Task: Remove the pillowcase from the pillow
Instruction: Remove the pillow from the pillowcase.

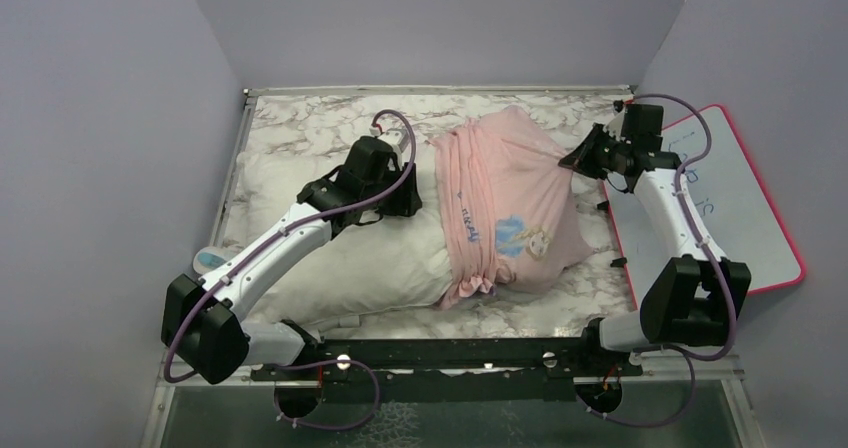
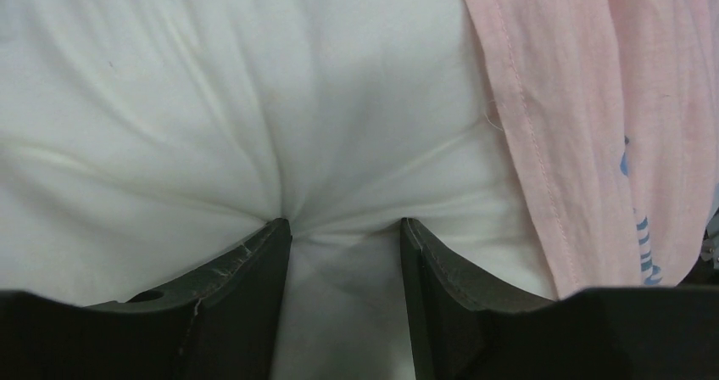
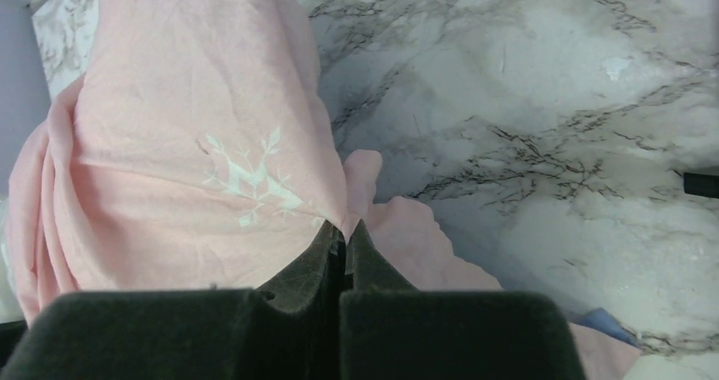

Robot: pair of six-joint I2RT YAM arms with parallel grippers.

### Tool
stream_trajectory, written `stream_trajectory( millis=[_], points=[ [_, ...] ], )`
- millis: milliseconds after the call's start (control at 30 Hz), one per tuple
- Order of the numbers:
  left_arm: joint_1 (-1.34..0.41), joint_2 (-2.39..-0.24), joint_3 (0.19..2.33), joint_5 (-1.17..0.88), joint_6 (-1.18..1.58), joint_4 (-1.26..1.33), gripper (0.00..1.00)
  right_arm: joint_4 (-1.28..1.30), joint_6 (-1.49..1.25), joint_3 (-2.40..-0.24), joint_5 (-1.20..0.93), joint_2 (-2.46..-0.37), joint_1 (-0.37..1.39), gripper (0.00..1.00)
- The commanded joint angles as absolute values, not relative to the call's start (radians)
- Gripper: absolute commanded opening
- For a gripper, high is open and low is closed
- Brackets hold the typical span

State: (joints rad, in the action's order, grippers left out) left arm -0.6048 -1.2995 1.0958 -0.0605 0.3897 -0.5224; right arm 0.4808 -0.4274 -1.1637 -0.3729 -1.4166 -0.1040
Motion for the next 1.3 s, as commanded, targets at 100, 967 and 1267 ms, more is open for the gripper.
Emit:
stream_trajectory(
  millis=[100,967,1267],
  points=[
    [-0.591,-1.318,0.991,0.074,0.409,-0.709,0.55,0.484,-0.442,-1.282,-0.179,-1.335,-0.185,0.01],
    [-0.540,-1.196,0.915,-0.097,0.414,-0.510,0.45,0.430,-0.488,-1.054,-0.881,-1.336,-0.292,0.52],
    [-0.539,-1.111,0.949,-0.018,0.387,-0.397,0.48,0.632,-0.416,-0.993,-0.714,-1.286,-0.291,0.99]
  ],
)
